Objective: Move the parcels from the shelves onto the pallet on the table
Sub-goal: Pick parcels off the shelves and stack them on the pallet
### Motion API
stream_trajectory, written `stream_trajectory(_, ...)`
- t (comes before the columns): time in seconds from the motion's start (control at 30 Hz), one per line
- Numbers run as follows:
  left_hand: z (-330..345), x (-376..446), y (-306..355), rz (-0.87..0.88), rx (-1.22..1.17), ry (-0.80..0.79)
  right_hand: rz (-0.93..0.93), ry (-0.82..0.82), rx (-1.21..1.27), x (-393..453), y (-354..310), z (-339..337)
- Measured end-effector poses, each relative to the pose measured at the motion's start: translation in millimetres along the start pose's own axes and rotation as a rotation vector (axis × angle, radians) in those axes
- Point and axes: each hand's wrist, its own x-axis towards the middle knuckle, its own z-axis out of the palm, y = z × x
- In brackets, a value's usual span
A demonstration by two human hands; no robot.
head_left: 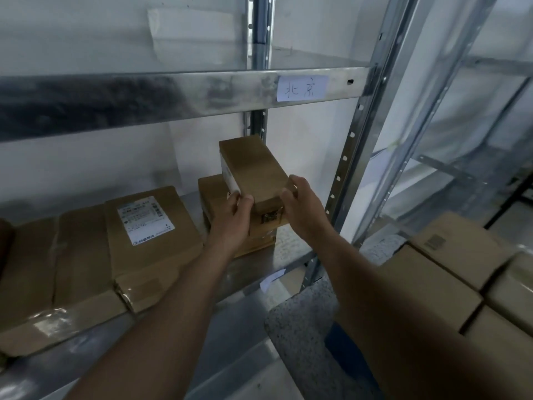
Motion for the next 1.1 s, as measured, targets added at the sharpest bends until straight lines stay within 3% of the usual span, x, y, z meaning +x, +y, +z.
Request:
stream_trajectory(0.3,-19.5,-95.2,-39.7,0.101,-0.151,-0.121,0.036,0.049,0.048,-112.2,32.0,13.8)
stream_trajectory(0.7,16.1,-199.1,-38.0,0.140,-0.204,-0.240,0.007,0.211,0.150,-244.6,42.1,-28.4)
stream_trajectory(1.1,151.7,-374.0,-18.8,0.234,-0.124,-0.502,0.066,0.462,0.073,-430.0,87.2,-171.3)
